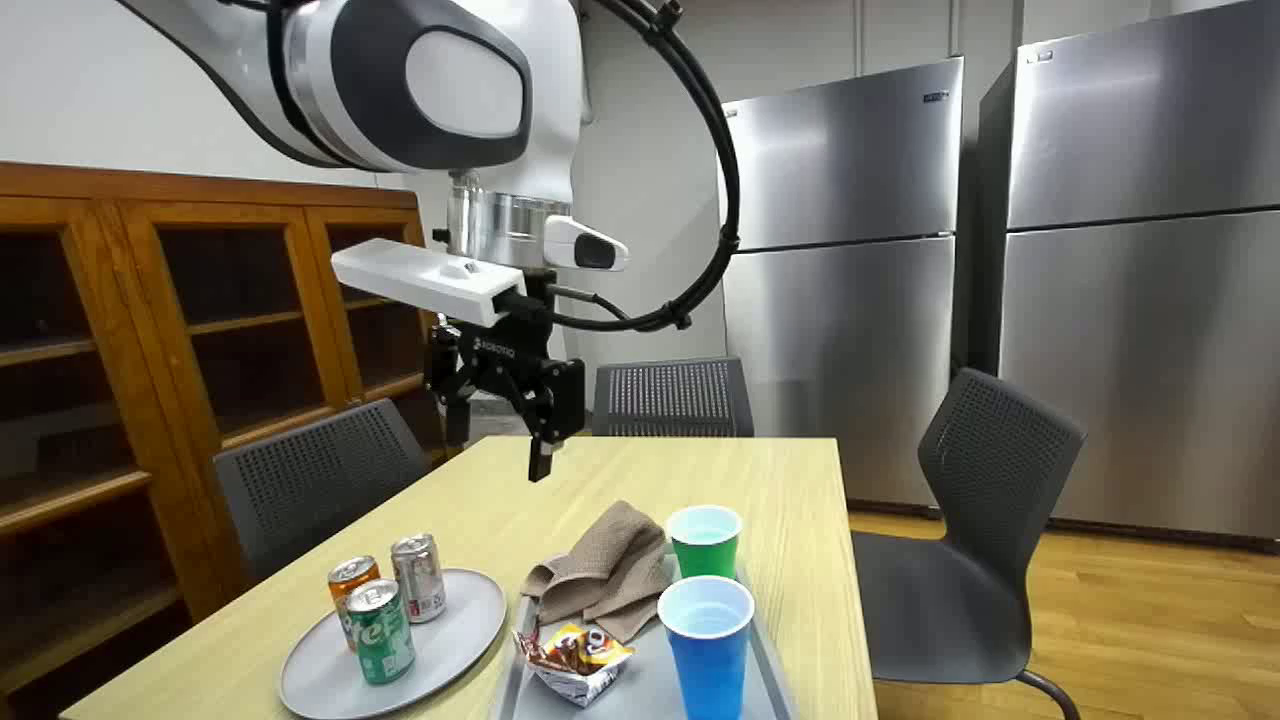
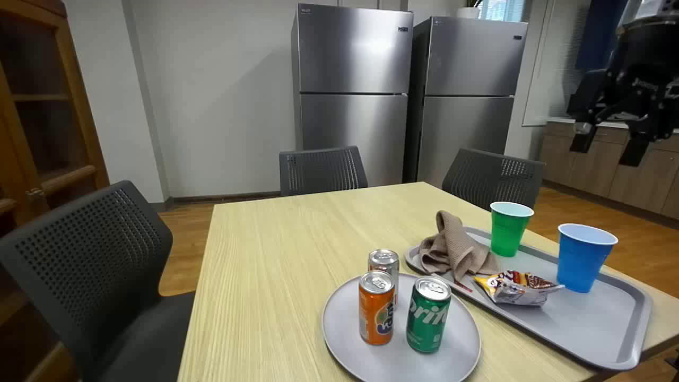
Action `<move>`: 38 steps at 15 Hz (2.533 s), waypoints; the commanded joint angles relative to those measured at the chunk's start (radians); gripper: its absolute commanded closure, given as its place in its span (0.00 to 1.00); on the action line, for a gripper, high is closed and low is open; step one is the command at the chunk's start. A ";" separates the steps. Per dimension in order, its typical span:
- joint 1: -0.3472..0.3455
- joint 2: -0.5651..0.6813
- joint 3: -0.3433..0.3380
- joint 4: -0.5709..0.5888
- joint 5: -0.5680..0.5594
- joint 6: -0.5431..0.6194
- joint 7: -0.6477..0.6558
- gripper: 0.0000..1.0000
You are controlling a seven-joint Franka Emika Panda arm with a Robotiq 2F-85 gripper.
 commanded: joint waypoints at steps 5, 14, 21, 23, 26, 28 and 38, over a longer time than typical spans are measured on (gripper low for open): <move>-0.028 0.004 0.027 0.001 0.015 -0.003 -0.013 0.00; -0.037 0.036 0.071 -0.051 -0.008 0.269 0.042 0.00; -0.020 0.143 0.105 -0.068 0.002 0.477 0.083 0.00; -0.016 0.183 0.116 -0.064 0.004 0.529 0.097 0.00; -0.011 0.242 0.134 -0.057 0.006 0.589 0.121 0.00; -0.012 0.281 0.149 -0.054 0.001 0.631 0.143 0.00; 0.000 0.467 0.190 -0.003 0.006 0.809 0.213 0.00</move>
